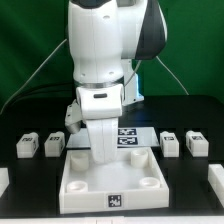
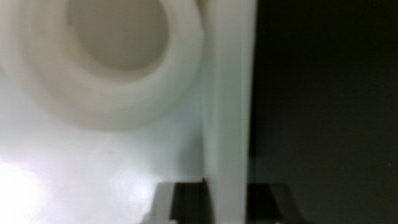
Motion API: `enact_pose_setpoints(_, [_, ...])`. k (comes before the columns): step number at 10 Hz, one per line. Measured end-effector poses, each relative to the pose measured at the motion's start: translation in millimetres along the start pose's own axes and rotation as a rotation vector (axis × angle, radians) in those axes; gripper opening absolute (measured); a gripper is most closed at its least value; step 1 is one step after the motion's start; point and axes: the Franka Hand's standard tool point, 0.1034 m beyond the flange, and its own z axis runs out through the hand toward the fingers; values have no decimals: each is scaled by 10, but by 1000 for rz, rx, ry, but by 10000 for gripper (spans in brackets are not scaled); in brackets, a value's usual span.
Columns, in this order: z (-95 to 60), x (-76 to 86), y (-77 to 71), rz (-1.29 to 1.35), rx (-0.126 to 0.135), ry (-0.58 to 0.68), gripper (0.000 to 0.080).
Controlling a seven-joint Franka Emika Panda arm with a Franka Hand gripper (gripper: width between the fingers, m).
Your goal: Assemble one leg
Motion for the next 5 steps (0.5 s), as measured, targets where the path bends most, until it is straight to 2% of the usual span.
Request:
enact_pose_setpoints(4, [-11,18,26,12,-2,0,68])
enact_pose_setpoints(5, [-43,106,137,38,-14,2,68])
